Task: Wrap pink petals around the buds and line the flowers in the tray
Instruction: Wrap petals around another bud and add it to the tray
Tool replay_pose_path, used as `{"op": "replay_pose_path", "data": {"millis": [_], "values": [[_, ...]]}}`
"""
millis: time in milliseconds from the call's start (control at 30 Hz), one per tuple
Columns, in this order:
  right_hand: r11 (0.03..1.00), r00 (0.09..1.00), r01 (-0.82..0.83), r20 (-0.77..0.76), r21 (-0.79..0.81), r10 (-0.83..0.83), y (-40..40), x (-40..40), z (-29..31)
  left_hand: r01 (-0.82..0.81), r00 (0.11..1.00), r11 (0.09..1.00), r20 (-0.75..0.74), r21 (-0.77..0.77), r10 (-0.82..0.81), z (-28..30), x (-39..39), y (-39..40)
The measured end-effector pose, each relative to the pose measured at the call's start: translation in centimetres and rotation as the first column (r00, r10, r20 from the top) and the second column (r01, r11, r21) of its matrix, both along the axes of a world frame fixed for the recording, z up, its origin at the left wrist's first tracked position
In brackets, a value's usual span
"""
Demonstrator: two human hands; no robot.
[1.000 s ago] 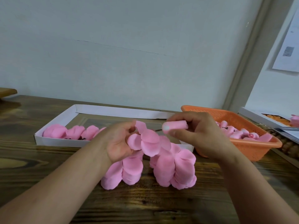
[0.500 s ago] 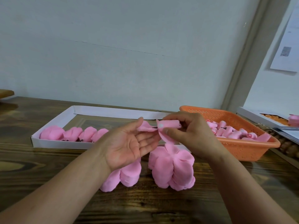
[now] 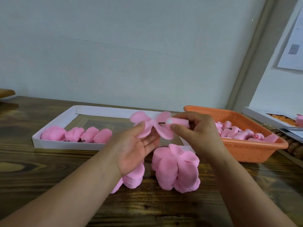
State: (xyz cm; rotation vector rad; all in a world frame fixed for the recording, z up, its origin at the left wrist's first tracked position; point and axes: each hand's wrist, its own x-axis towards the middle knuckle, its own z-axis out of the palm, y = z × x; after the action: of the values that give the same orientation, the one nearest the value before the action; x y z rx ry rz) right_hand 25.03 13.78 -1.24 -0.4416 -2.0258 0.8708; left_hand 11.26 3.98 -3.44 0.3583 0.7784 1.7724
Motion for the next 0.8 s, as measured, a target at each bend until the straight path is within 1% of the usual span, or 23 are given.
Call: {"op": "replay_pose_path", "data": {"millis": [100,167,233,300,433,567,633,800], "values": [[0.997,0.997,0.07,-0.025,0.014,-0.069,0.04,0.17,-0.12,-0.02,0.995,0.999,-0.095,0.046,0.024,-0.02,0.01,-0.08],[0.994,0.992,0.109,-0.071,0.01,-0.108,0.01,0.29,-0.23,-0.027,0.989,0.998,-0.144,0.058,0.035,-0.05,-0.01,-0.14],[0.996,0.988,0.092,-0.122,-0.012,-0.093,-0.03,0.44,-0.27,-0.031,0.981,0.997,-0.189,0.065,0.042,-0.05,0.04,-0.19],[0.999,0.989,0.046,-0.141,-0.014,-0.048,-0.13,0.54,-0.27,-0.021,0.967,0.998,-0.252,0.064,0.036,-0.09,0.19,-0.27],[0.998,0.996,-0.044,-0.074,0.047,0.047,-0.38,0.54,-0.24,0.039,0.925,0.997,-0.379,0.062,-0.012,-0.23,0.35,-0.4],[0.993,1.0,0.015,0.008,0.12,-0.016,-0.21,0.55,-0.43,0.063,0.889,0.997,-0.457,0.034,-0.041,-0.26,0.12,-0.49],[0.989,0.999,0.032,0.01,0.143,-0.034,-0.08,0.64,-0.53,0.067,0.882,0.998,-0.469,0.02,-0.05,-0.36,-0.03,-0.5],[0.989,0.997,0.043,0.054,0.141,-0.051,-0.15,0.59,-0.78,0.099,0.892,0.995,-0.445,0.019,-0.08,-0.48,-0.21,-0.58]]}}
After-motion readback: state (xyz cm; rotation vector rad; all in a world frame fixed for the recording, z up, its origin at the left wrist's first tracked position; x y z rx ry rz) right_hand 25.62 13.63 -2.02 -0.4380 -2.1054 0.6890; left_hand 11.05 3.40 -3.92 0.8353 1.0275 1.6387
